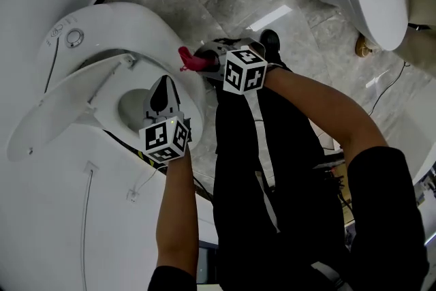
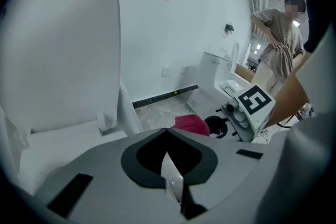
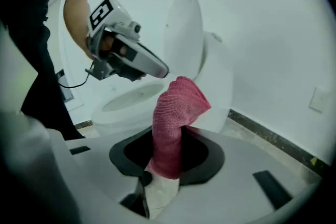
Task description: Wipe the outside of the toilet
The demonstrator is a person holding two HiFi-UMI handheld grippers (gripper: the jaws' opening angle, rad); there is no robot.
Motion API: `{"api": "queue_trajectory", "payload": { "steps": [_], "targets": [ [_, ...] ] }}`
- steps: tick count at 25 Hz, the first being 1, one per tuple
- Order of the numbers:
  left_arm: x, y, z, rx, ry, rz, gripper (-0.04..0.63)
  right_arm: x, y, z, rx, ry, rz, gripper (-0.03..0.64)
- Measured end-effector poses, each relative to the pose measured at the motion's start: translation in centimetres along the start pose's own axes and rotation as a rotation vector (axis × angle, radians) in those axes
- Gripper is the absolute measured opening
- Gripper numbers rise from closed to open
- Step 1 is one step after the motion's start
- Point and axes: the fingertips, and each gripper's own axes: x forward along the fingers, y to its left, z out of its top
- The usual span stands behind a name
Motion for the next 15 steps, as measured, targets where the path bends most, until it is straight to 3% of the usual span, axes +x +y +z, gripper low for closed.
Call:
{"api": "queue_trajectory", "payload": {
  "steps": [7, 11, 15],
  "targets": [
    [3.4, 2.6, 4.7, -0.034, -0.029, 0.081, 0.011, 3.3, -12.9, 4.0, -0.023, 0.007, -0.219, 0.141],
    [4.6, 3.0, 6.1, -0.067, -0.034, 0.077, 0.011, 6.3, -16.1, 5.3, -0.117, 0.056, -0.218, 0.141],
    [4.6, 3.7, 6.8, -0.097, -0.051, 0.092, 0.011, 9.1, -16.3, 5.6, -0.295, 0.135, -0.152, 0.141]
  ]
}}
